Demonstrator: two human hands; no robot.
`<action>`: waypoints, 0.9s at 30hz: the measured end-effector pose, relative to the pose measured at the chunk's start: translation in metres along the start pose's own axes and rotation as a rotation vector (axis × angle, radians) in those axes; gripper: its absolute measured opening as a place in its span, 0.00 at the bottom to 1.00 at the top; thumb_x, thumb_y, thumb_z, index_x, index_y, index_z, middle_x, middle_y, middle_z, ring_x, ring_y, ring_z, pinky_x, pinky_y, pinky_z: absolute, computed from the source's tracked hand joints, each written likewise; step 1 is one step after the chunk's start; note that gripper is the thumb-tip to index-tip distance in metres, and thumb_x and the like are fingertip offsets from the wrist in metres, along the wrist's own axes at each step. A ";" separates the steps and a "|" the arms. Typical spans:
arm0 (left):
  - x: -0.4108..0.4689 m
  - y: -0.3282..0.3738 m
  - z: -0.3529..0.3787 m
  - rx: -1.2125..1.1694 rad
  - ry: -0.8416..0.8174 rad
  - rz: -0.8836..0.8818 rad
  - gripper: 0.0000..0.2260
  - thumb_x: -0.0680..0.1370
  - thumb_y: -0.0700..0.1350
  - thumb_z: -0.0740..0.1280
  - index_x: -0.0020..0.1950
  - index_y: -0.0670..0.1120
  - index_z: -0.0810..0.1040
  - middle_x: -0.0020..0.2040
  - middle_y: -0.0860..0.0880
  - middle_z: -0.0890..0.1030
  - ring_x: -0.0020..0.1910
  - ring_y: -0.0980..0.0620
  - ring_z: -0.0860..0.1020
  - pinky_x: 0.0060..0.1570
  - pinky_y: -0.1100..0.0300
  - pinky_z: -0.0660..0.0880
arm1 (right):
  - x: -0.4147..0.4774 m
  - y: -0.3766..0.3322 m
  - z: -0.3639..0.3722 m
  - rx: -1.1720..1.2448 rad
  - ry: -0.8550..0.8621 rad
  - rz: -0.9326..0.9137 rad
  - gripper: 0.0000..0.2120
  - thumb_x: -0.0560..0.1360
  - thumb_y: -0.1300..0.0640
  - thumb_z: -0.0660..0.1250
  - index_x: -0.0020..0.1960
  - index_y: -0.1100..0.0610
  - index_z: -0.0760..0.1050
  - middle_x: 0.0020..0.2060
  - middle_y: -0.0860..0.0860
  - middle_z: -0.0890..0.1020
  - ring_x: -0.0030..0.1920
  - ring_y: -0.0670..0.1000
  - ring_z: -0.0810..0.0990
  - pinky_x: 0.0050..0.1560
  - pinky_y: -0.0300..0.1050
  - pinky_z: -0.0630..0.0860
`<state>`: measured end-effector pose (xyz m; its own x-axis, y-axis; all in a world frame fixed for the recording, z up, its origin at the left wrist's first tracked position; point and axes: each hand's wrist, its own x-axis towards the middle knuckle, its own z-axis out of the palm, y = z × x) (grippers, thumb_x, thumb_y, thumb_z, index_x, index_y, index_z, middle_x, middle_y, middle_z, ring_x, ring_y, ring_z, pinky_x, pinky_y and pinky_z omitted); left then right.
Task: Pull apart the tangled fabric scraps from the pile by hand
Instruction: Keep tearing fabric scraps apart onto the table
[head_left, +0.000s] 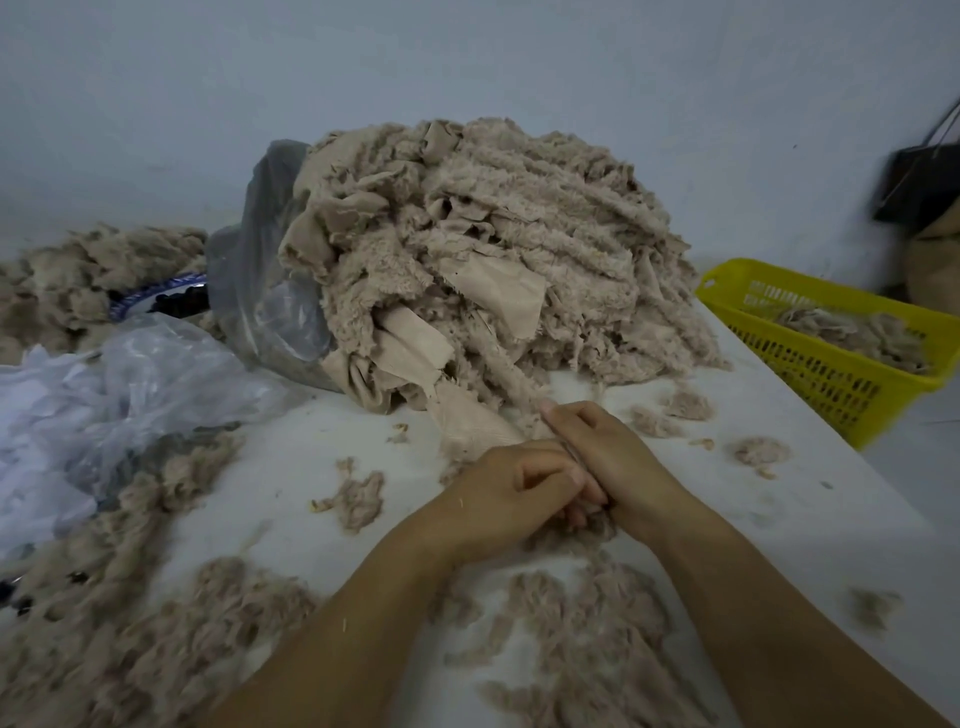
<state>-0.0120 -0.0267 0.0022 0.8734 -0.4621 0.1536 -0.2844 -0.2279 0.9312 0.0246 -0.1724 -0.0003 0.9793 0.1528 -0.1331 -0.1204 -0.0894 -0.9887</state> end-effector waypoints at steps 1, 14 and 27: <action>0.000 0.000 -0.001 -0.013 -0.015 0.003 0.12 0.83 0.41 0.61 0.48 0.44 0.85 0.48 0.48 0.83 0.44 0.53 0.82 0.48 0.64 0.76 | 0.000 0.001 0.000 0.010 -0.028 0.001 0.16 0.79 0.46 0.65 0.41 0.58 0.72 0.27 0.51 0.76 0.26 0.49 0.75 0.29 0.44 0.72; 0.009 -0.034 -0.030 0.384 0.420 -0.216 0.08 0.82 0.55 0.61 0.47 0.56 0.76 0.44 0.60 0.77 0.42 0.71 0.74 0.41 0.77 0.68 | 0.006 0.006 -0.003 0.577 -0.056 0.010 0.15 0.82 0.55 0.60 0.61 0.64 0.76 0.54 0.59 0.85 0.54 0.56 0.84 0.47 0.49 0.83; 0.007 -0.024 -0.023 -0.172 0.716 -0.095 0.15 0.82 0.51 0.65 0.37 0.49 0.75 0.25 0.55 0.71 0.23 0.58 0.67 0.24 0.66 0.65 | 0.011 0.001 -0.015 0.661 0.217 0.103 0.11 0.80 0.55 0.62 0.43 0.60 0.77 0.31 0.58 0.77 0.32 0.53 0.76 0.38 0.45 0.76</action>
<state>0.0097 -0.0043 -0.0113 0.9517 0.2386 0.1933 -0.1805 -0.0744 0.9808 0.0373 -0.1853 -0.0018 0.9598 -0.0304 -0.2792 -0.2203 0.5348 -0.8157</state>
